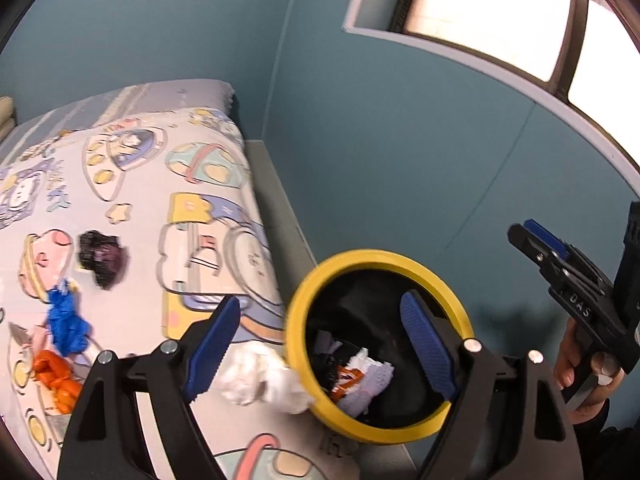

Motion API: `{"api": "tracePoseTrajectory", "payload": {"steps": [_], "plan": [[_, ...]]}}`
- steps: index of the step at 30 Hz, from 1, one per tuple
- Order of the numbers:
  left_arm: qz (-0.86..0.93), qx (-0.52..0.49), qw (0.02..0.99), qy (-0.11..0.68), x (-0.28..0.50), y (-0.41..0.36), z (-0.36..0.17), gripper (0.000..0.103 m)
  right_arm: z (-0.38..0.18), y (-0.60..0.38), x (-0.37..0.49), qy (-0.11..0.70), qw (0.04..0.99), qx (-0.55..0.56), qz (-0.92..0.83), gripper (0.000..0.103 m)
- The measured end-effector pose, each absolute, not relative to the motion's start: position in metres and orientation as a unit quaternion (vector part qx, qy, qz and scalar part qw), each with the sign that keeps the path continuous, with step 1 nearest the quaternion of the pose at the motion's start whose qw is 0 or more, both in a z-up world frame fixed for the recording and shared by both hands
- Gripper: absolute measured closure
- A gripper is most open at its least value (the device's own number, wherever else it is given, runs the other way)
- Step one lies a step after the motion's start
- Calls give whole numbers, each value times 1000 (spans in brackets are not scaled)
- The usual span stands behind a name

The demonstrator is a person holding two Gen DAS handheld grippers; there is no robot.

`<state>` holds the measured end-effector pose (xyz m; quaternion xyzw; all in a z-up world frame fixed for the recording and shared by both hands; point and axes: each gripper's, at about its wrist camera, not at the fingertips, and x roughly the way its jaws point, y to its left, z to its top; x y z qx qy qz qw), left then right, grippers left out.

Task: Collect trash
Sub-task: 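Move both tools back over the remaining trash on the bed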

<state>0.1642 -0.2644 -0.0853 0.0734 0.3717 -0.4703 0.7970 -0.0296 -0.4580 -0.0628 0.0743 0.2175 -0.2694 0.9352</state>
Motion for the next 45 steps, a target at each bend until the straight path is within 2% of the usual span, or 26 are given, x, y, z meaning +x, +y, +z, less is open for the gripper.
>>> {"api": "tracePoseTrajectory", "payload": {"steps": [11,21,32,45], "plan": [[-397,46,849,346,194,-183,-64,19,-47,-416,13,204,957,59,-199,45],[-316,10,884,345,221,-94,-70,16,-44,-363,77,205,971,48,-113,42],[-246,-24,892,379,245,-13,-111,15,-68,-316,147,237,969,34,-52,42],[-207,-51,884,416,277,23,-160,15,-112,-286,228,283,958,37,-13,42]]}}
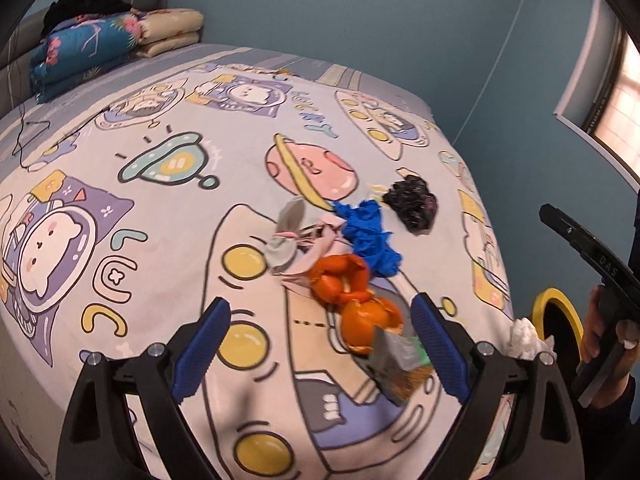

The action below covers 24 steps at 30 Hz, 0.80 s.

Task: Collect trash
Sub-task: 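Move both tools back over the remaining trash on the bed, then grasp pink cloth with the left tool while the right tool grasps black bag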

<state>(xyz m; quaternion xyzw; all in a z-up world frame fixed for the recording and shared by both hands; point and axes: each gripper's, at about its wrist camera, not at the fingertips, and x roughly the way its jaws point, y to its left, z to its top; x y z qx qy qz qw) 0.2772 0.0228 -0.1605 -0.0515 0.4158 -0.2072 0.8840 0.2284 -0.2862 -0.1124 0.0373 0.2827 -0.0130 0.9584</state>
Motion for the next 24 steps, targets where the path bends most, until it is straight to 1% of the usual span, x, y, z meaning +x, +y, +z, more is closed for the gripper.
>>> {"api": "tracePoseTrajectory", "payload": {"steps": [9,14,24], "plan": [[-197,-68,870,446,316,38,-193,15,-148,-272,292,334,942,38,-8,42],[-196,-75,863,460,330,43,-212,15,-162,-270,312,356,934,26,-14,42],[-217,-79,859,457,373,29,-214,15,-179,-268,352,383,923,19,-21,41]]}}
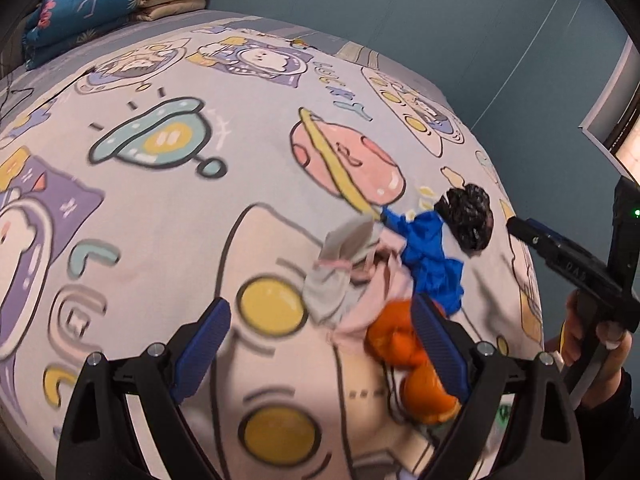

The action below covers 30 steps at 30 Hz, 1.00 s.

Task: Collect trash
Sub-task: 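Grasp pink cloth with the left tool while the right tool grasps black bag, then carry the pink cloth and black bag in both tools over the bin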

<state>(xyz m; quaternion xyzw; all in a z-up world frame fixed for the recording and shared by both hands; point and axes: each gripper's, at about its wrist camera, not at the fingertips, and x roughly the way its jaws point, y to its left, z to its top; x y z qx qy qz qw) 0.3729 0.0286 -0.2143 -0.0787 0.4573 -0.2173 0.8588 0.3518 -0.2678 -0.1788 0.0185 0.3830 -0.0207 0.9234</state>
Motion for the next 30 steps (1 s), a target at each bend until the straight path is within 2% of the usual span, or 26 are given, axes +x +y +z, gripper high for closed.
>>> {"api": "tracePoseTrajectory", "payload": {"steps": [9,15,17,19,22,25,30], "plan": [[-246,-64,841,478,411,-16,-230,16,-199,-275,393,412,910,24,-36,41],[-252,-39,829,498,419,-40,-247,35,-220,-282,412,440,896,46,-37,41],[-247,-23,834,493,417,-44,-249,44,-222,-279,416,443,895,42,-34,49],[-239,-13,837,492,417,-44,-250,62,-224,-274,417,445,894,40,-28,58],[-241,-38,833,497,420,-32,-251,77,-222,-267,415,439,898,22,-26,65],[-238,-49,832,498,419,-22,-250,84,-219,-266,411,432,901,22,-26,69],[-238,-66,836,490,413,-11,-243,87,-212,-270,404,421,906,34,-29,72]]}}
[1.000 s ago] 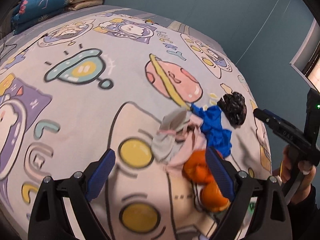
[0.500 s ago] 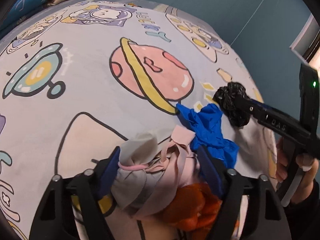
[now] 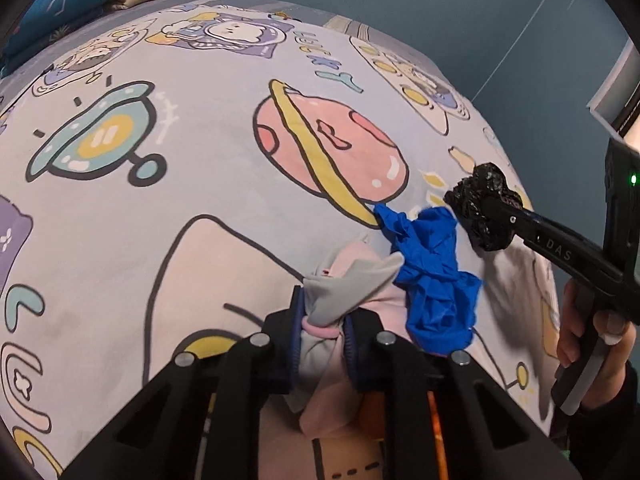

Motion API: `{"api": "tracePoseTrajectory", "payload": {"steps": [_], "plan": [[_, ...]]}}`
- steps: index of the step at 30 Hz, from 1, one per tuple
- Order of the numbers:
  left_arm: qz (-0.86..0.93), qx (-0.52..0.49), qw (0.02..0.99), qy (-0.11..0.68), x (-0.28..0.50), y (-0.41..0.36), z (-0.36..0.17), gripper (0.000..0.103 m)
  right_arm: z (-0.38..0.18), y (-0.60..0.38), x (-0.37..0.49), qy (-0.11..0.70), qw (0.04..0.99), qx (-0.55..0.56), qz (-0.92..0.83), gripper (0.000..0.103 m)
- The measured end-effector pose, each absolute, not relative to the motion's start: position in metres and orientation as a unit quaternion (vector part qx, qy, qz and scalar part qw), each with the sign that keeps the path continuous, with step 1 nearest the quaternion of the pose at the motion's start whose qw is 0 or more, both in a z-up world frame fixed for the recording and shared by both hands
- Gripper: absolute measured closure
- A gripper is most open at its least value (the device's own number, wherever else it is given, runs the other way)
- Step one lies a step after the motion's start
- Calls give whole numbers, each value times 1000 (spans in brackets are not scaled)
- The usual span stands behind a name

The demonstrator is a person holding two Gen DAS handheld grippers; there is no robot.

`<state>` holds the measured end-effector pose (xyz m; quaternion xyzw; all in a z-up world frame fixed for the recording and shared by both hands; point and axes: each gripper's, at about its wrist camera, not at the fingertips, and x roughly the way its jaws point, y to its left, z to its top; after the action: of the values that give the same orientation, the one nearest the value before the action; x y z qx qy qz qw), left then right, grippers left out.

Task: Collect trash
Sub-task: 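Carry the pink cloth and black bag in both tools over the bin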

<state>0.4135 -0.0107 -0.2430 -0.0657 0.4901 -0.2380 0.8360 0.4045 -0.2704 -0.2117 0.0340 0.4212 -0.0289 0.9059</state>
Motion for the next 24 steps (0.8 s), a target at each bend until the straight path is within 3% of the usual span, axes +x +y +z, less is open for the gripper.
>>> {"api": "tracePoseTrajectory", "payload": {"steps": [24], "plan": [[-138,-102,891,420,357,115,-170,87,-137,-300,323,335,940,43,-52,72]]}}
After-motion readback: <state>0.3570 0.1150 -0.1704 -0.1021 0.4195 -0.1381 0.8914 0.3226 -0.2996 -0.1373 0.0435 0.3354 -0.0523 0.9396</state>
